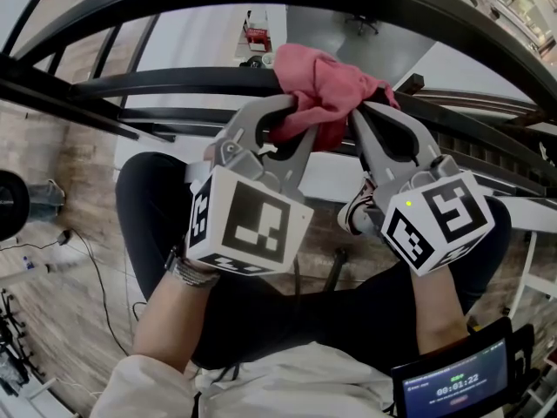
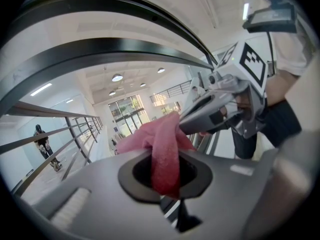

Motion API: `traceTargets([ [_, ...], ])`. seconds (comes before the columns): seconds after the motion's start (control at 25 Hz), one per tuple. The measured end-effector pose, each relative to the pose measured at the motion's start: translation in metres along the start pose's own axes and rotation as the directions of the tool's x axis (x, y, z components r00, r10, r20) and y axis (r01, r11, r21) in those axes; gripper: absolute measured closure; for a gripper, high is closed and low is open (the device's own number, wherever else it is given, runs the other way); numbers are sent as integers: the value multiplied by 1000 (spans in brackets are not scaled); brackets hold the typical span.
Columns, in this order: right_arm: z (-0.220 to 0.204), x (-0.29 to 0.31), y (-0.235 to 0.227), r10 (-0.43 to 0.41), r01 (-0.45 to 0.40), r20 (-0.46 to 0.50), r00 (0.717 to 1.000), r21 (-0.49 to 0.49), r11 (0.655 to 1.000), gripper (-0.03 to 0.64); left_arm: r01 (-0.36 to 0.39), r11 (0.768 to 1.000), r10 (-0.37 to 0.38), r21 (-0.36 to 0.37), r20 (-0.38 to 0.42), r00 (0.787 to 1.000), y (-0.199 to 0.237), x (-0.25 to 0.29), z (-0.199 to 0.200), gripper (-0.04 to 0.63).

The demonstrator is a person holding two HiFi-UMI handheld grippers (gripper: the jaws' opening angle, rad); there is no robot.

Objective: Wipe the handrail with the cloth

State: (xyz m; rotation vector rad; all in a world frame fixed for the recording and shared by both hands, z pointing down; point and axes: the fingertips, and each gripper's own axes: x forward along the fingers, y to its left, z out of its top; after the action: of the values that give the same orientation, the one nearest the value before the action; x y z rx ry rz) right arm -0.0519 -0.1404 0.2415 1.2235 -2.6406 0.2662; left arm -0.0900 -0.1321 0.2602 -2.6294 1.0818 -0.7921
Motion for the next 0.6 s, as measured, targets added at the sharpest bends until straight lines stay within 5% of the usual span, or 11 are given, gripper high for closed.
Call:
traceTargets([
  [0.6, 4, -12, -3, -29, 29, 6, 1000, 9, 1000, 615, 39, 999, -40, 20, 14, 999, -11, 1, 8, 566],
])
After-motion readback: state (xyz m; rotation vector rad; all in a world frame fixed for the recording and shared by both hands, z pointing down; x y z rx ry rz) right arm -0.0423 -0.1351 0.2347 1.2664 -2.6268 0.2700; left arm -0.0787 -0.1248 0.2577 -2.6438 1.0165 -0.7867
